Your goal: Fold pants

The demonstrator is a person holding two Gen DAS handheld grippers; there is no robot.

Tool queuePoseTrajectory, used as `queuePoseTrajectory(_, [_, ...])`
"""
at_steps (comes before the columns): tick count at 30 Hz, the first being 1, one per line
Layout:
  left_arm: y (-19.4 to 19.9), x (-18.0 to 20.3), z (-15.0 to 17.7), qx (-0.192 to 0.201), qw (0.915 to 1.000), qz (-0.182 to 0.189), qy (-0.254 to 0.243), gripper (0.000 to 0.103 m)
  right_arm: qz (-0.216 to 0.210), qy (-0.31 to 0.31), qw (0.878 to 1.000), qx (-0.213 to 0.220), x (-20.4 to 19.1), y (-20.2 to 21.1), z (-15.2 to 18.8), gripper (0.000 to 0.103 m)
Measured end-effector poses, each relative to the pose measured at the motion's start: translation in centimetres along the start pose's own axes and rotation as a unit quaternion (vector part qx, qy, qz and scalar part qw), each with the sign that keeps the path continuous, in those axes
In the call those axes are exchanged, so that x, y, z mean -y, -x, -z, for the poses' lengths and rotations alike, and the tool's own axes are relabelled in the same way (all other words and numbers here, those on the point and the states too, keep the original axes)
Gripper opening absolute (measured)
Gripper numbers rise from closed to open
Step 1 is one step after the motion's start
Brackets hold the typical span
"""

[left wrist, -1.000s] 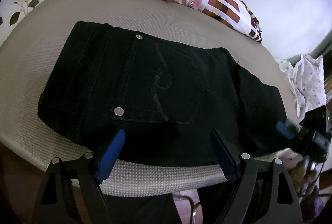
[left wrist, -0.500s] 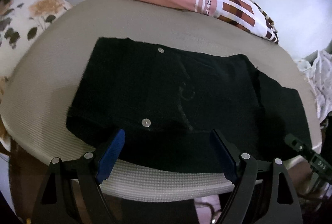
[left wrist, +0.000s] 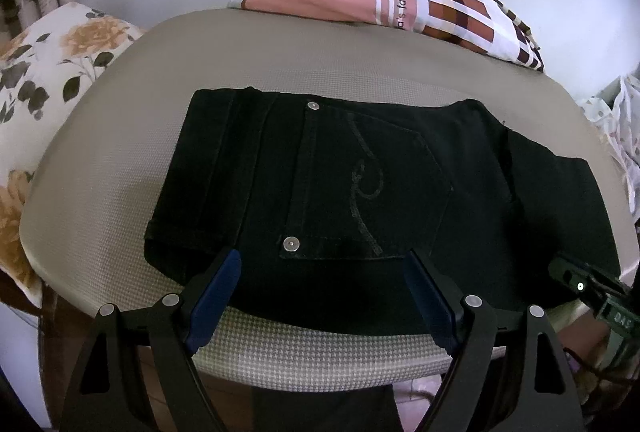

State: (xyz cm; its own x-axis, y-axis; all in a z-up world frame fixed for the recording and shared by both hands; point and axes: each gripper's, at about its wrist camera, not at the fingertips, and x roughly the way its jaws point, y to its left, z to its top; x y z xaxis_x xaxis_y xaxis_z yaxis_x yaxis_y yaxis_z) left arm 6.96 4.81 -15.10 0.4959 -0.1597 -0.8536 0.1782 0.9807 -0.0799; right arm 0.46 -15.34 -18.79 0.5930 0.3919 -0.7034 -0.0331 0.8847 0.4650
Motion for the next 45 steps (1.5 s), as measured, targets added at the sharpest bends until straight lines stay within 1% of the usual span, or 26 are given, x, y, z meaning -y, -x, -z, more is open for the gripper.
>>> queuePoseTrajectory(1, [0.0,-0.1,0.0,-0.001,1.0,0.0,0.001,0.084,-0.002,0.006,1.0,-0.001,-0.3,0.0,0.0,0.045])
queuePoseTrajectory(3, [-0.1,-0.1,0.1,-0.004,1.0,0.003,0.003,0.084,-0.004,0.021,1.0,-0.005,-1.0,-0.3,0.0,0.059])
queuePoseTrajectory(6, [-0.2,-0.4,0.1,-0.011,0.9998,0.011,0.01,0.084,0.001,0.042,0.999,-0.012,-1.9,-0.6,0.2,0.071])
queuePoseTrajectory(9, [-0.2,-0.7,0.1,-0.016,0.9996,0.017,0.017,0.084,-0.003,0.048,0.999,-0.015,-2.1,-0.7,0.1,0.078])
queuePoseTrajectory(12, [0.0,-1.2,-0.5,-0.027,0.9991,0.03,0.015,0.084,-0.012,0.046,0.999,-0.016,-2.1,-0.8,0.0,0.082])
queuePoseTrajectory(13, [0.2,-1.6,-1.0,-0.032,0.9986,0.04,0.015,0.084,-0.014,0.045,0.999,-0.015,-2.1,-0.8,0.0,0.082])
queuePoseTrajectory(14, [0.6,-2.4,-1.5,-0.038,0.9973,0.059,0.022,0.084,-0.017,0.043,0.999,-0.014,-2.0,-0.7,0.0,0.082])
queuePoseTrajectory(16, [1.0,-4.6,-2.1,-0.043,0.9923,0.105,0.051,0.084,-0.025,0.036,0.999,-0.012,-1.8,-0.6,-0.1,0.083])
queuePoseTrajectory(17, [1.0,-6.2,-2.4,-0.048,0.9874,0.134,0.07,0.084,-0.028,0.034,0.999,-0.012,-1.7,-0.6,-0.1,0.083])
queuePoseTrajectory(18, [0.9,-7.4,-2.6,-0.056,0.9833,0.153,0.082,0.084,-0.029,0.033,0.999,-0.012,-1.7,-0.6,-0.1,0.083])
queuePoseTrajectory(20, [0.4,-10.2,-2.8,-0.085,0.973,0.189,0.103,0.084,-0.031,0.034,0.999,-0.012,-1.7,-0.7,-0.1,0.085])
queuePoseTrajectory(22, [0.0,-11.9,-2.7,-0.101,0.9695,0.197,0.105,0.084,-0.031,0.037,0.999,-0.013,-1.9,-0.8,-0.1,0.087])
queuePoseTrajectory(24, [-0.7,-13.0,-2.3,-0.126,0.965,0.208,0.099,0.084,-0.031,0.039,0.999,-0.014,-2.0,-0.8,-0.1,0.089])
queuePoseTrajectory(27, [-1.8,-14.4,-1.4,-0.141,0.9568,0.227,0.114,0.084,-0.031,0.04,0.999,-0.014,-2.1,-0.9,-0.2,0.092])
queuePoseTrajectory(30, [-3.5,-15.8,-0.8,-0.157,0.9374,0.27,0.154,0.084,-0.029,0.044,0.999,-0.016,-2.3,-1.0,-0.2,0.094])
queuePoseTrajectory(31, [-4.0,-16.0,-0.7,-0.16,0.9324,0.28,0.162,0.084,-0.027,0.046,0.998,-0.017,-2.4,-1.1,-0.2,0.094])
queuePoseTrajectory(32, [-4.4,-16.2,-0.7,-0.161,0.9297,0.286,0.167,0.084,-0.024,0.048,0.998,-0.017,-2.5,-1.1,-0.2,0.095])
queuePoseTrajectory(34, [-4.8,-16.4,-0.9,-0.158,0.9252,0.297,0.175,0.084,-0.021,0.052,0.998,-0.018,-2.7,-1.2,-0.2,0.095])
queuePoseTrajectory(41, [-5.6,-16.8,-2.0,-0.162,0.9199,0.317,0.165,0.084,-0.008,0.063,0.998,-0.021,-3.2,-1.5,-0.1,0.099])
queuePoseTrajectory(43, [-5.7,-17.1,-2.1,-0.155,0.9174,0.325,0.169,0.085,-0.004,0.066,0.998,-0.022,-3.3,-1.6,-0.1,0.1])
queuePoseTrajectory(45, [-5.9,-17.4,-2.1,-0.139,0.9152,0.337,0.171,0.085,0.001,0.07,0.997,-0.023,-3.5,-1.7,-0.1,0.1])
